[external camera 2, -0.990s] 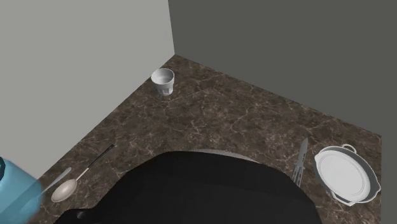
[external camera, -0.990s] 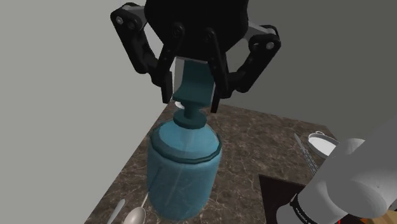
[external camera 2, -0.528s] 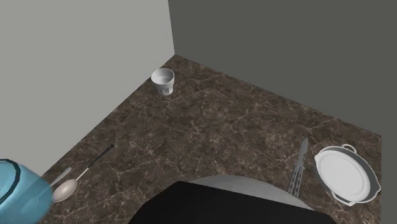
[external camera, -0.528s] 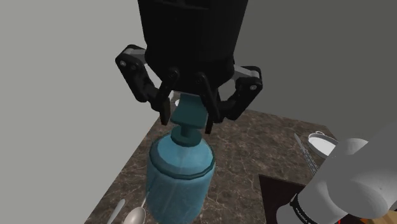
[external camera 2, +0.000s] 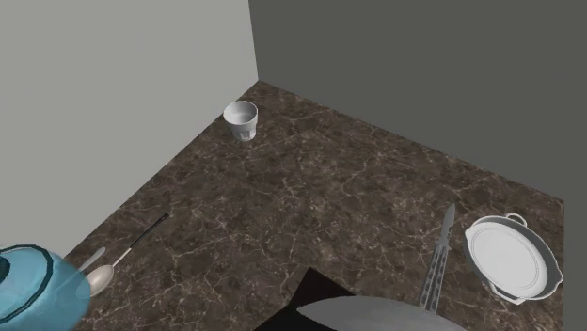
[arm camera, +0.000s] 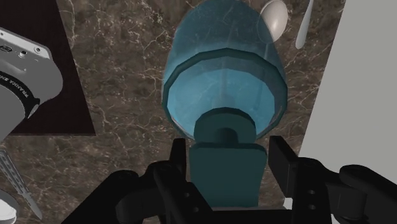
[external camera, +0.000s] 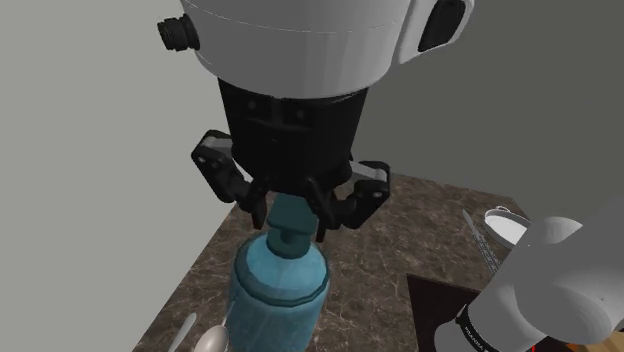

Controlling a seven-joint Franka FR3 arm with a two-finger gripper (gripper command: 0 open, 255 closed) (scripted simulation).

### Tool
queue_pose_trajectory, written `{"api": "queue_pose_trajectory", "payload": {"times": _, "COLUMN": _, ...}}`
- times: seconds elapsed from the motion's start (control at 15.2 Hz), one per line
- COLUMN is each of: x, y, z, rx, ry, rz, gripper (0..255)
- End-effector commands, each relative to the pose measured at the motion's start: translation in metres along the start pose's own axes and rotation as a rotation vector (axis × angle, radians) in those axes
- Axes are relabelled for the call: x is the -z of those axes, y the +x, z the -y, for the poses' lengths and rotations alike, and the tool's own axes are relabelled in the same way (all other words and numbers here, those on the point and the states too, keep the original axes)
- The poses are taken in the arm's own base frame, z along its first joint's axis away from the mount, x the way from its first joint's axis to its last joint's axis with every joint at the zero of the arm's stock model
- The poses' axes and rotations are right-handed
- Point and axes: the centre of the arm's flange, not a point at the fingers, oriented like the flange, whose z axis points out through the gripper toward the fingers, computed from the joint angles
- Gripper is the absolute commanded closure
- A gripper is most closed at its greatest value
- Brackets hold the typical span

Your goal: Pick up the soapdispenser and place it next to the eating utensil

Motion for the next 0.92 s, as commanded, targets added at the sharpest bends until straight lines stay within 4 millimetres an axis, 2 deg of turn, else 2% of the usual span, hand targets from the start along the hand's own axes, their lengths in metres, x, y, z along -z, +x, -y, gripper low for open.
{"api": "queue_pose_trajectory", "payload": {"times": 0.0, "x": -0.011, "y": -0.003, "z": 0.000, "rx": -0.001, "ry": 0.001, "rz": 0.000, "gripper": 255}}
{"api": "queue_pose_trajectory", "payload": {"times": 0.86, "x": -0.077, "y": -0.023, "z": 0.000, "rx": -0.001, "ry": 0.001, "rz": 0.000, "gripper": 255}}
